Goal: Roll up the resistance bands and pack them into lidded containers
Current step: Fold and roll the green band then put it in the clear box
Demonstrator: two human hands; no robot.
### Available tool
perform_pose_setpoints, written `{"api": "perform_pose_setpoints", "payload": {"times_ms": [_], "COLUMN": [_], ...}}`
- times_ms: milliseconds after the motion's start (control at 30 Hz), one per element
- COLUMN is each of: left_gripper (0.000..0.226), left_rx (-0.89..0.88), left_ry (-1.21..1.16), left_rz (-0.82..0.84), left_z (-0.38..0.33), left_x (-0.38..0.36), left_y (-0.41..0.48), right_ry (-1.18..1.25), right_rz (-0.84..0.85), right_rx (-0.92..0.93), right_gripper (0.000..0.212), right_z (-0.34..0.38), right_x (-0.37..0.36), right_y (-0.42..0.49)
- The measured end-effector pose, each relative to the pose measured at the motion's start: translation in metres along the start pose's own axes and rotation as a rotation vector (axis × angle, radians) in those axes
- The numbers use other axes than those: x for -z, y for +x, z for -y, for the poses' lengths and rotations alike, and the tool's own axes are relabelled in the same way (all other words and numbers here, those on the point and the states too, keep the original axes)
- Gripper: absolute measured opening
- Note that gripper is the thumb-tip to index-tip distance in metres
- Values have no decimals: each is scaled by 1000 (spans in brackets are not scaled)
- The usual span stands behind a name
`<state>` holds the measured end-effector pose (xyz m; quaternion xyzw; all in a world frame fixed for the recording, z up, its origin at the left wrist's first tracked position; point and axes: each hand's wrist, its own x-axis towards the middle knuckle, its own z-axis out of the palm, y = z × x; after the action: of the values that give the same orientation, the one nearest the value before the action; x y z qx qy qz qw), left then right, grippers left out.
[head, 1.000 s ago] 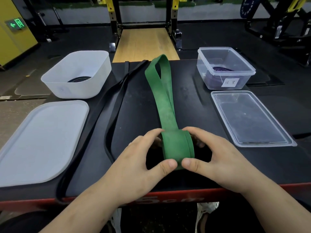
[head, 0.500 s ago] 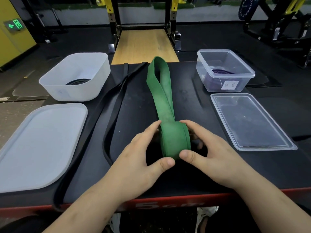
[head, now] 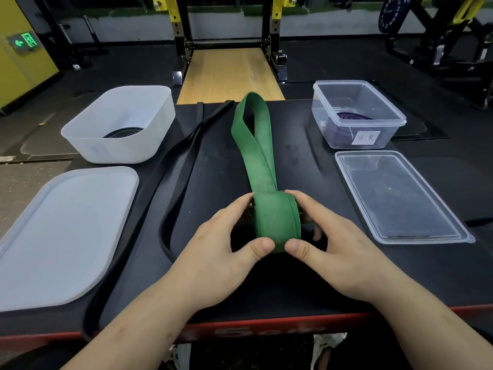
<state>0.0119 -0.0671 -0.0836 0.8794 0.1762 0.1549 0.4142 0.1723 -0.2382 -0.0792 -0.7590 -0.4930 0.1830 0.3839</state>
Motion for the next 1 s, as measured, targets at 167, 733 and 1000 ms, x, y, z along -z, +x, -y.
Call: {"api": "perform_pose_setpoints", "payload": {"times_ms": [167, 733, 1000], "left_gripper": [55, 84, 85], "left_rx": [-28, -18, -15], "left_ry": [-31, -49, -37], "left_rz": [26, 84, 62], "left_z": [-5, -1, 2], "left_x": [1, 4, 2], "left_y": [-13, -29, -20], "right_ry": [51, 108, 107], "right_rz": [-6, 12, 30], "right_rx": [72, 30, -3], "right_gripper": [55, 53, 77], "right_z": [5, 8, 2], "right_x": [-2, -4, -1], "right_y": [-11, -19, -17]}}
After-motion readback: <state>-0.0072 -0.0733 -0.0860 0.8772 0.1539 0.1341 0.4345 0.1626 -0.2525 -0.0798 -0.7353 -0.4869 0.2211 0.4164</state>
